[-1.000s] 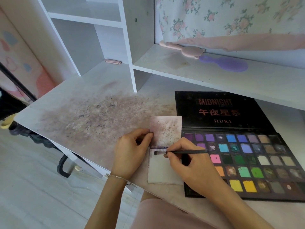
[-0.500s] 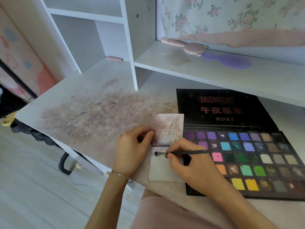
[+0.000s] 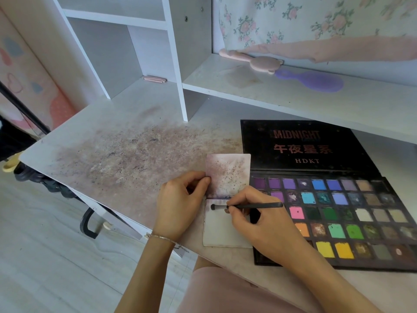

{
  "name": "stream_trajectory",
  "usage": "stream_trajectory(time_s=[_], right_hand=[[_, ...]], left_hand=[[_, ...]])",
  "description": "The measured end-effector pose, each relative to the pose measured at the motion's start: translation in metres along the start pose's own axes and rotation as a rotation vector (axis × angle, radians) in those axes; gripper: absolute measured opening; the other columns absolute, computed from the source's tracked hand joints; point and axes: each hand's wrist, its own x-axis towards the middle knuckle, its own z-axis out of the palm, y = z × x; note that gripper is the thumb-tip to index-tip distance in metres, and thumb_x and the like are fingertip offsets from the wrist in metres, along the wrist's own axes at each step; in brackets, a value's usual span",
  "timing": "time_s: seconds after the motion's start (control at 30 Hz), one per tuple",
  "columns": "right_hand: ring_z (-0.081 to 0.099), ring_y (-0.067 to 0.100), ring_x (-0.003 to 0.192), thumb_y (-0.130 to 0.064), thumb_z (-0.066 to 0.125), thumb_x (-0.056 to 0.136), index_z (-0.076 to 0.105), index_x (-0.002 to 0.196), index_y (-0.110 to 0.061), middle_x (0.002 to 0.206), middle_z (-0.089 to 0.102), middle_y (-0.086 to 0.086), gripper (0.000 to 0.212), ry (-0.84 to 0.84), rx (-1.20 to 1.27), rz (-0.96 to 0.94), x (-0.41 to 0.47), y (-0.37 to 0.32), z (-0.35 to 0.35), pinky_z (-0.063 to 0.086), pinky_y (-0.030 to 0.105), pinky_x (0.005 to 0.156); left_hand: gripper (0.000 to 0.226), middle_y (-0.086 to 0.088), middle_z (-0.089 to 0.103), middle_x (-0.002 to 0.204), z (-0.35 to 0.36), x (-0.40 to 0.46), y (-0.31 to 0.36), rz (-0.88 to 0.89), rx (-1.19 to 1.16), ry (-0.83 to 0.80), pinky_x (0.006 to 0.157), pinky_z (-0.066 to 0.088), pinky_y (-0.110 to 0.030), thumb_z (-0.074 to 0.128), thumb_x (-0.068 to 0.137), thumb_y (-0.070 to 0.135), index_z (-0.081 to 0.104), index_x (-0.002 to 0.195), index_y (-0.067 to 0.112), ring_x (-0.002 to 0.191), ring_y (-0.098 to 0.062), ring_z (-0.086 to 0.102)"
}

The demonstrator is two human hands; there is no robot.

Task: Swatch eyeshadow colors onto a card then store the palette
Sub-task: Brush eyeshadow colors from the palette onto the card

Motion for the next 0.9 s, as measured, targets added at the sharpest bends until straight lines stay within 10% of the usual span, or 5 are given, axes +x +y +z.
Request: stream_trajectory(time_s=[0.9], right_hand=[[0.056, 0.007, 0.074, -0.012, 0.057, 0.084, 0.054, 0.078, -0.033, 0.076, 0.059, -0.009, 0.023, 0.055, 0.032, -0.023, -0.0006, 0.0016, -0.0012, 0.047, 0.015, 0.061]], left_hand=[[0.009, 0.009, 0.069, 0.073, 0.0001, -0.0007, 0.0011, -0.015, -0.001, 0.000, 0.072, 0.054, -0.038, 0.064, 0.083, 0.019, 0.072, 0.085, 0.020, 0.073, -0.011, 0.066]])
